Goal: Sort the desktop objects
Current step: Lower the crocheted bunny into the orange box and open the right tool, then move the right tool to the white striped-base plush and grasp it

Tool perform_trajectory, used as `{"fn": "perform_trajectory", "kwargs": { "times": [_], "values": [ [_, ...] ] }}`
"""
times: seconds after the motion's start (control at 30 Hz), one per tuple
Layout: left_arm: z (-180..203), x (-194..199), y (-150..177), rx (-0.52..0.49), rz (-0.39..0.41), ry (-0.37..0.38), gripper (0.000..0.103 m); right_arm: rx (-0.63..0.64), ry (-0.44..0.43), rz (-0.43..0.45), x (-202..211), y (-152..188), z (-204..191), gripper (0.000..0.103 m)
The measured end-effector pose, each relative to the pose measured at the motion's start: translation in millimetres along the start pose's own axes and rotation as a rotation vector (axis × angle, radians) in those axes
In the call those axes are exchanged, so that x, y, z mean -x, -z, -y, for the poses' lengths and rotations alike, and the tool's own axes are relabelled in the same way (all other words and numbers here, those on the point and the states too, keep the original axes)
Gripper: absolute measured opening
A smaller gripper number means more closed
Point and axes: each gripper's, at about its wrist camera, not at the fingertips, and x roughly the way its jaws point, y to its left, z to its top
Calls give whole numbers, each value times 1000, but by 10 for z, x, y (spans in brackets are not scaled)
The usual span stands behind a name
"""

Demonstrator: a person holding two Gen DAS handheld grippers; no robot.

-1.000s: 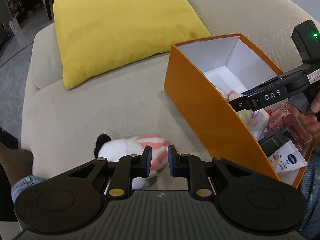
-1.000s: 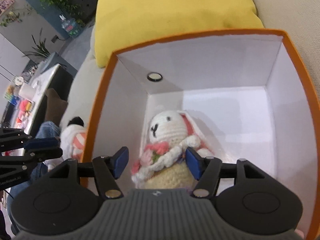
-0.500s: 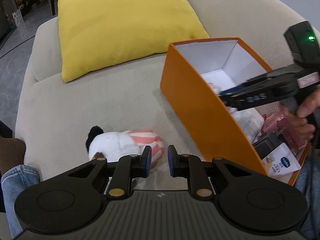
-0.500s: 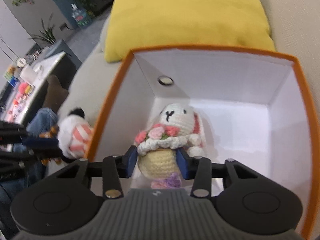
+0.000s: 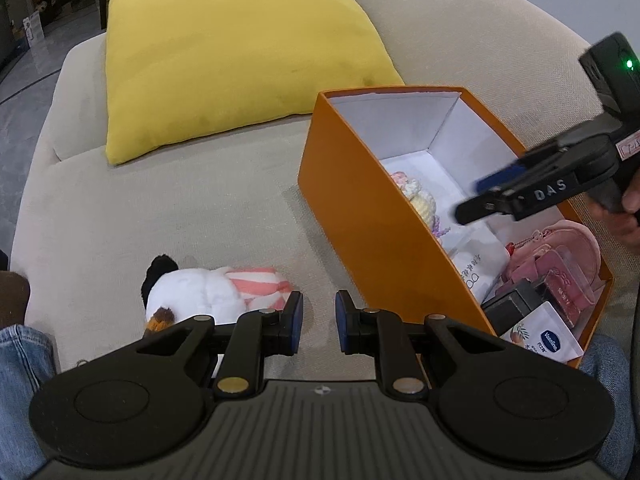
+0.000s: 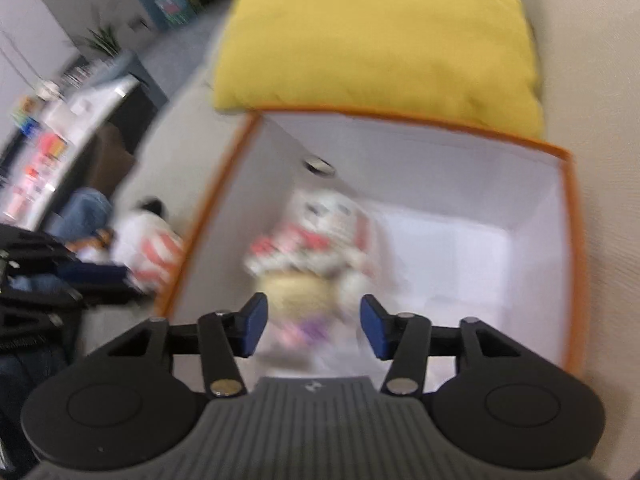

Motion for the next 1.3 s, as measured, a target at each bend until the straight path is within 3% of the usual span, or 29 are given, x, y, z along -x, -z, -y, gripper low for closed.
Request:
{"fn": "perform_trajectory", "kwargs": {
  "times": [0.2, 0.53, 0.67, 0.87, 1.1, 1.3],
  "values": [
    [-36, -4, 53, 27, -2, 2, 19, -32, 119, -125, -144, 100, 140, 59],
    [-105, 22, 131, 39, -12, -6, 19, -201, 97, -202, -413, 187, 291, 62],
    [-88, 4, 143, 37, -15, 0, 19, -289, 79, -227, -397, 224, 323, 56],
    [-24, 20, 124, 20, -11, -2, 19, -260, 97, -239, -373, 280, 226, 55],
    [12, 182, 160, 7, 13, -27, 19, -210, 148, -138, -155, 335, 42, 49],
    [21, 413, 251, 56, 60, -71, 19, -125, 123, 77, 304, 478, -268, 48]
  ]
}}
